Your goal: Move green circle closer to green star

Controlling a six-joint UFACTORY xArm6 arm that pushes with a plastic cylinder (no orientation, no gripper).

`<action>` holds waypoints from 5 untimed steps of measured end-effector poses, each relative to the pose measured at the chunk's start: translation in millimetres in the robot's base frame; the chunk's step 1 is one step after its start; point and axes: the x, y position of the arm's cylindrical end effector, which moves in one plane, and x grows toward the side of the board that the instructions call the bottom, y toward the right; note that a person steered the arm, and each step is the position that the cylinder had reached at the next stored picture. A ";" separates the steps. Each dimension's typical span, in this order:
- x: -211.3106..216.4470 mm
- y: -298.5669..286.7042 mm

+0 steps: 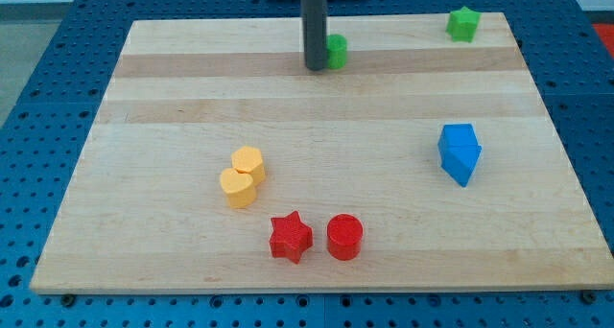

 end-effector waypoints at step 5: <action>-53.8 61.1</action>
